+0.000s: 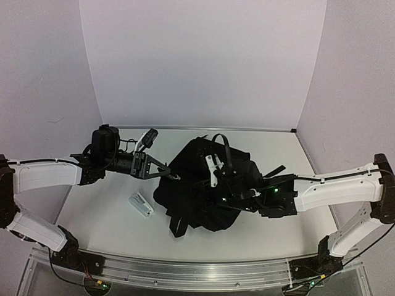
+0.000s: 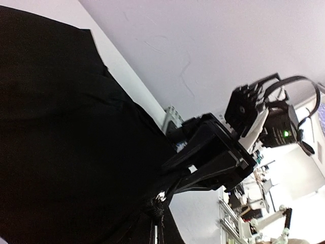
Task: Pack the student bag
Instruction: Zip the student bag at the center of the board.
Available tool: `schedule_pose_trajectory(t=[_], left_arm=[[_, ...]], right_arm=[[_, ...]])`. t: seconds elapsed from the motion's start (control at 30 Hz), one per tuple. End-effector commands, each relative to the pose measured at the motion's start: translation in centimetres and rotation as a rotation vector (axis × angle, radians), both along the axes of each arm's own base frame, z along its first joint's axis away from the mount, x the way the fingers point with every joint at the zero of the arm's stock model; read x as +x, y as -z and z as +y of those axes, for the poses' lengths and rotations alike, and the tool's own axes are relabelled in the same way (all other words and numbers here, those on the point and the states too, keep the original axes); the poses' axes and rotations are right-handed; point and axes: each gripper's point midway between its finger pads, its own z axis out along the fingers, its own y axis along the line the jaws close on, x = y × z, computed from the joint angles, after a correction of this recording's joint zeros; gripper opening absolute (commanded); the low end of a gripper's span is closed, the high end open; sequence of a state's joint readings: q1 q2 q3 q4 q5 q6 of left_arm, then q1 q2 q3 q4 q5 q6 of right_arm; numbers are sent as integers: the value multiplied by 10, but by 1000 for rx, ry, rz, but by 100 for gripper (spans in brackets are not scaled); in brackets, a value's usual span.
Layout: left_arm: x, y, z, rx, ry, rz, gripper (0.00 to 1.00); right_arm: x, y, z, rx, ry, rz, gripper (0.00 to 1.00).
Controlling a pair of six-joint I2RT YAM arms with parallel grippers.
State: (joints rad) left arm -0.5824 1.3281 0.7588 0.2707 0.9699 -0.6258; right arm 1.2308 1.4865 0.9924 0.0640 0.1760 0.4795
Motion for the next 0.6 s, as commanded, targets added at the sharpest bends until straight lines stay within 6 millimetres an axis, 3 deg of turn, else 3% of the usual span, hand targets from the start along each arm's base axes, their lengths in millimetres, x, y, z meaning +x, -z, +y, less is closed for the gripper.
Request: schedule_pose_trajectory(t=[0.0,0.1,0.2,0.37,0.47,0.57], left_arm=[[32,9,2,22,-138,-35,0],[22,22,1,27,-118,7,0],[17,26,4,29,-136,21,0],[13,33,9,47,-154,37,0],[11,38,12,64,-164,44,0],[7,41,13,81,-163,56,0]], right_arm=[[0,30,-42,-165,97,59,63],[9,23,-46,-133,174,64,86],[30,26,-62,-120,321,109,97],[66,53,-117,-158,609,229,98],[75,69,-142,-156,711,289,98],[75,84,-153,-158,751,336,98]])
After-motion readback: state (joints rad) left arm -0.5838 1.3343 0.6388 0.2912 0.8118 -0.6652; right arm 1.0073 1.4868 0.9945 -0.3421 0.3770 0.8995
